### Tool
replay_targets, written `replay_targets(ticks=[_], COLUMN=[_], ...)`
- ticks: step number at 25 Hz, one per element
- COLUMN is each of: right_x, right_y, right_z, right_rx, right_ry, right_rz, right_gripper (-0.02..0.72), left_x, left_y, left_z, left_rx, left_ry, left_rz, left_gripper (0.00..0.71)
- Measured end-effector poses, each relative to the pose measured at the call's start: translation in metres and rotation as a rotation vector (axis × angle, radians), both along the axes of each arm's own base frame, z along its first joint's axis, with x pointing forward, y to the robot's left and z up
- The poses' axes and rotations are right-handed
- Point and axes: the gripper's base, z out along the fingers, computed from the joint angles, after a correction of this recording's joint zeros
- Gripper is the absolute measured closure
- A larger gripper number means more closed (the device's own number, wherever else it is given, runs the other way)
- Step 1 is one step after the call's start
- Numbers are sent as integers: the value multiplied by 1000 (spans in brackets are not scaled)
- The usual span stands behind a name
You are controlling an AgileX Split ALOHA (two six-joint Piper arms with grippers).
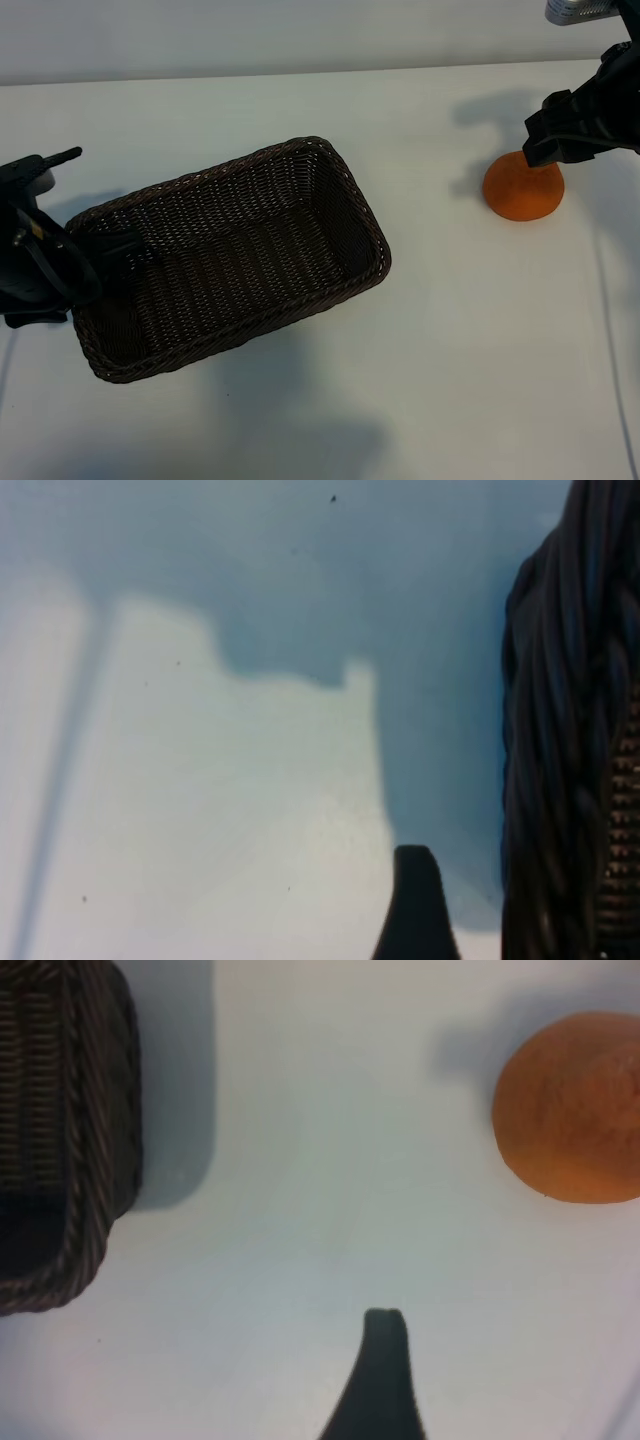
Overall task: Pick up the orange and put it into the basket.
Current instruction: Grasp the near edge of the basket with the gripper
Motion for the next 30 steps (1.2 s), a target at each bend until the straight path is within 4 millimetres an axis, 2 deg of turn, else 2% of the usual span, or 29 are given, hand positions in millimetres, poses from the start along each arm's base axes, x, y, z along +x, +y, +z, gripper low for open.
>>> replay_targets(ticks=[16, 30], right_x=[0, -1], right_y=[0, 0], right_z=[0, 0], right_rx=[0, 0], right_ry=[4, 7], right_rz=[1, 2], right_gripper=[109, 109], left_x=[14, 16], left_y=[-5, -5], left_z=[-30, -32], left_rx=[-18, -22], left_ry=[28, 19], left_rz=[16, 17], left_gripper=[170, 170])
